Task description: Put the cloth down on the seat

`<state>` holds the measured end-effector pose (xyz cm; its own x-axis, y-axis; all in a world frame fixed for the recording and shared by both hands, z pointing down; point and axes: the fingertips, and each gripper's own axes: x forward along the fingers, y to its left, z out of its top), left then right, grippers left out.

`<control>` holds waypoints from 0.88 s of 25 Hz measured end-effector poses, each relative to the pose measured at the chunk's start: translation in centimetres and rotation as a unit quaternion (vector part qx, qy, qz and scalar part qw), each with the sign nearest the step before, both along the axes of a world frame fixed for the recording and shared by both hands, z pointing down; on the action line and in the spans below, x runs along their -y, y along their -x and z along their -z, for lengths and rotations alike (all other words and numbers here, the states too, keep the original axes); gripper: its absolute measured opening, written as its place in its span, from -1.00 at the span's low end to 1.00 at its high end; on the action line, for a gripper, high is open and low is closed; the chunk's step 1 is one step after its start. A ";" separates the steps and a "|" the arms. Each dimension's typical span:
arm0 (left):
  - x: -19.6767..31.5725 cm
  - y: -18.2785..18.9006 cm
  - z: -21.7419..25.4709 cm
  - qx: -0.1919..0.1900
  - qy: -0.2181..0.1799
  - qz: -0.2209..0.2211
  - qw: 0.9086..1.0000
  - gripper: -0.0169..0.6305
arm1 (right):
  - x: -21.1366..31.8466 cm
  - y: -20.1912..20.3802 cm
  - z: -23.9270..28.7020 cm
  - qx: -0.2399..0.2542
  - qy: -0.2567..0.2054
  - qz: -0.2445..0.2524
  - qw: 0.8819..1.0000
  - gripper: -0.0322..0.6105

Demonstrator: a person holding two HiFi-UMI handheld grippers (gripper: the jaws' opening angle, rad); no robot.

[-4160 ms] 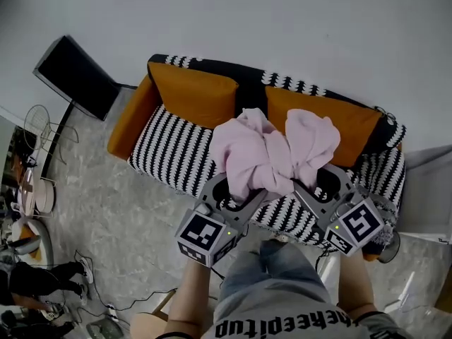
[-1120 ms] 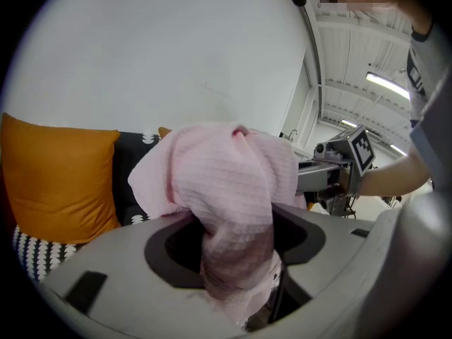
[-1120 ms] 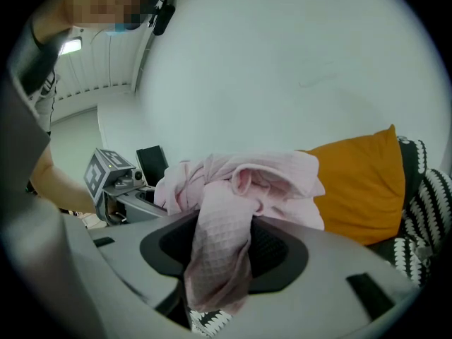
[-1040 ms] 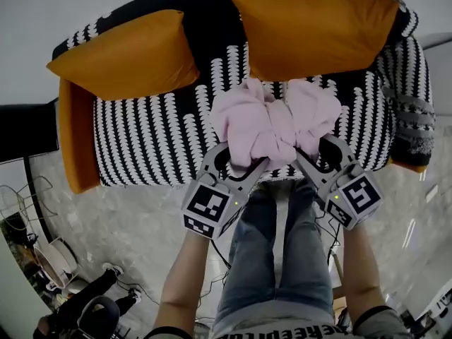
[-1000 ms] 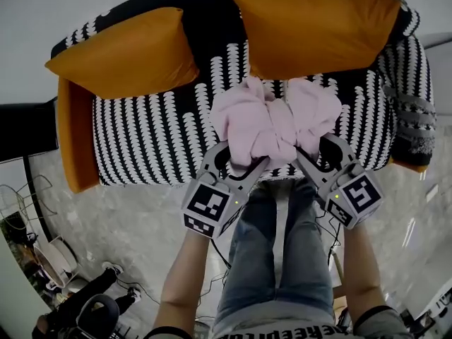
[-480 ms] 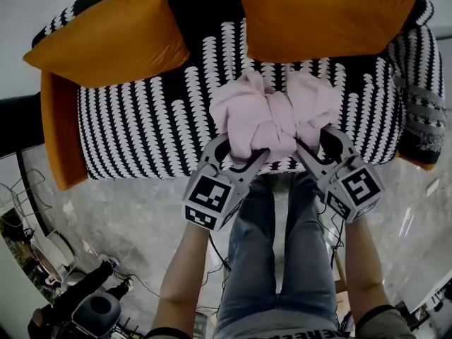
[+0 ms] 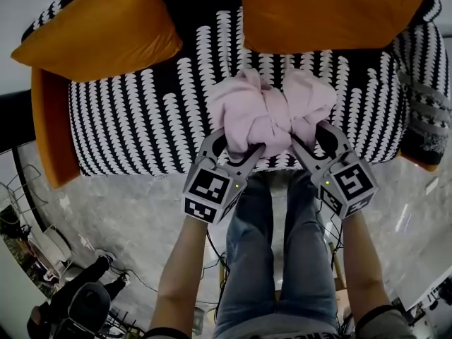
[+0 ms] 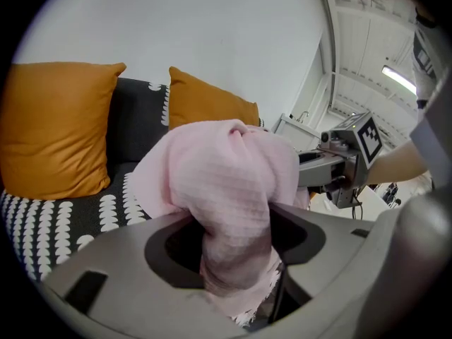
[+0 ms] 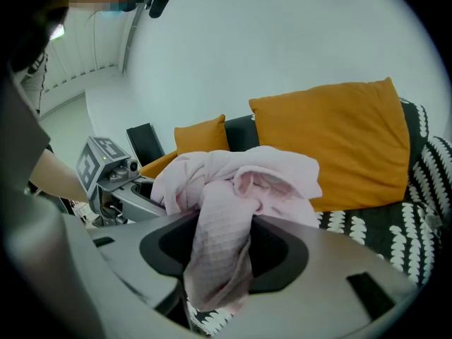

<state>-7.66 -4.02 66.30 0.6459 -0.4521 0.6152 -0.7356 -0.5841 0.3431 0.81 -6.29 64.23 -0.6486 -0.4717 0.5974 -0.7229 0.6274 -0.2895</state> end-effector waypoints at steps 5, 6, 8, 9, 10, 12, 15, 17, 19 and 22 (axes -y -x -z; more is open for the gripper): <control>0.9 -0.1 -0.4 0.010 0.001 -0.002 1.000 -0.06 | 0.9 -0.3 -0.5 -0.011 0.005 -0.002 1.000 -0.22; 1.1 -0.2 -0.7 0.012 0.003 -0.003 1.000 -0.06 | 1.1 -0.4 -0.8 -0.014 0.007 -0.004 1.000 -0.21; 1.5 -0.1 -1.2 0.017 0.008 -0.006 1.000 -0.06 | 1.4 -0.6 -1.3 -0.022 0.011 -0.006 1.000 -0.19; 1.6 -0.1 -1.6 0.020 0.011 -0.008 1.000 -0.06 | 1.4 -0.6 -1.6 -0.027 0.014 -0.006 1.000 -0.19; 1.6 -0.1 -1.9 0.022 0.014 -0.010 1.000 -0.06 | 1.4 -0.7 -1.8 -0.030 0.017 -0.006 0.999 -0.19; 1.8 -0.1 -2.6 0.026 0.020 -0.012 0.999 -0.06 | 1.6 -1.0 -2.6 -0.034 0.023 -0.007 0.999 -0.18; 2.5 -0.2 -4.0 0.030 0.028 -0.009 0.999 -0.06 | 2.4 -1.3 -4.0 -0.035 0.031 -0.012 0.999 -0.18; 2.8 0.0 -4.8 0.033 0.033 -0.004 0.999 -0.06 | 2.6 -1.5 -4.8 -0.037 0.034 -0.015 0.999 -0.18; 2.9 0.4 -5.1 0.036 0.032 0.005 0.999 -0.06 | 2.7 -1.5 -5.0 -0.041 0.034 -0.017 0.998 -0.17; 3.5 1.3 -4.4 0.022 0.028 0.027 0.999 -0.06 | 3.0 -1.6 -4.4 -0.031 0.030 -0.023 0.999 -0.19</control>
<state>-8.97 -7.47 70.69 0.5937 -0.4492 0.6676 -0.7803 -0.5242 0.3412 2.40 -9.32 68.68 -0.5877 -0.4621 0.6642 -0.7682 0.5764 -0.2787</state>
